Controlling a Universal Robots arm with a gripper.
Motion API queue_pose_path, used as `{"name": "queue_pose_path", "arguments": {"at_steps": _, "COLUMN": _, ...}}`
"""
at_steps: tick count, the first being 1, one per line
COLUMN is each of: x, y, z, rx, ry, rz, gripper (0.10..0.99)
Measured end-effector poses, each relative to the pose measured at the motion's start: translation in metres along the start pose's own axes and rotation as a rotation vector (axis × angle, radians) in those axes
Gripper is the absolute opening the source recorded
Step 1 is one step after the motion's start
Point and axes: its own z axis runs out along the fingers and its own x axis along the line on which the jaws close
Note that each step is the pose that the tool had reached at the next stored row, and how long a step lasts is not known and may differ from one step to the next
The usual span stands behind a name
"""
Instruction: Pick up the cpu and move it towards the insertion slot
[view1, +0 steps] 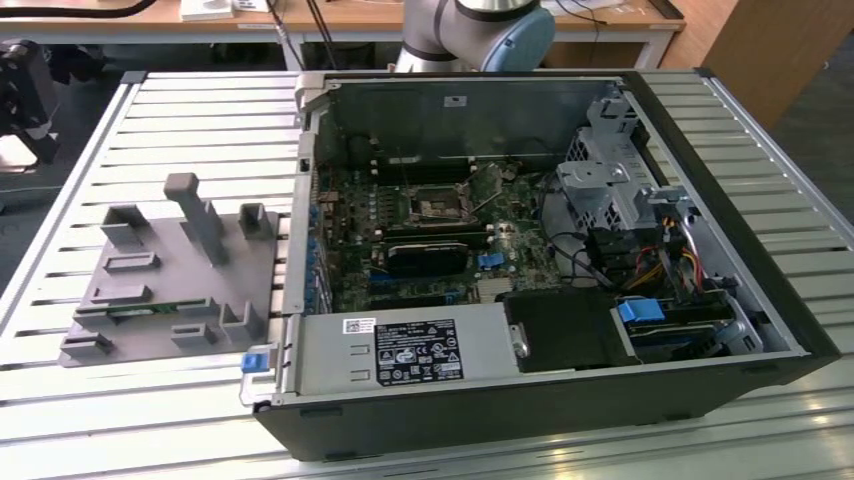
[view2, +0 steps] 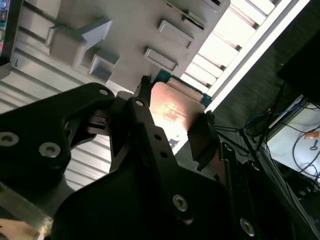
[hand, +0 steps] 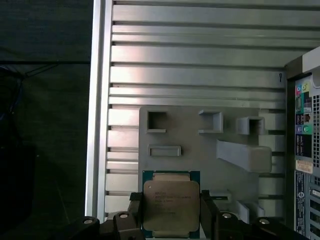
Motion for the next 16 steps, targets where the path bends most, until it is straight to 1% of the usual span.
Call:
{"name": "queue_pose_path", "arguments": {"at_steps": 1, "x": -0.0008, "y": 0.0001, "z": 0.0001, "rx": 0.000, "ry": -0.0002, "rz": 0.000, "gripper": 0.541}}
{"name": "queue_pose_path", "arguments": {"at_steps": 3, "x": -0.0049, "y": 0.0003, "z": -0.0001, "rx": 0.000, "ry": 0.0001, "rz": 0.000, "gripper": 0.541}}
{"name": "queue_pose_path", "arguments": {"at_steps": 9, "x": -0.0213, "y": 0.0024, "z": 0.0000, "rx": 0.000, "ry": 0.0001, "rz": 0.000, "gripper": 0.541}}
{"name": "queue_pose_path", "arguments": {"at_steps": 12, "x": -0.0283, "y": 0.0062, "z": 0.0003, "rx": 0.000, "ry": -0.0001, "rz": 0.000, "gripper": 0.541}}
{"name": "queue_pose_path", "arguments": {"at_steps": 16, "x": -0.0385, "y": 0.0130, "z": 0.0006, "rx": 0.000, "ry": -0.0002, "rz": 0.000, "gripper": 0.541}}
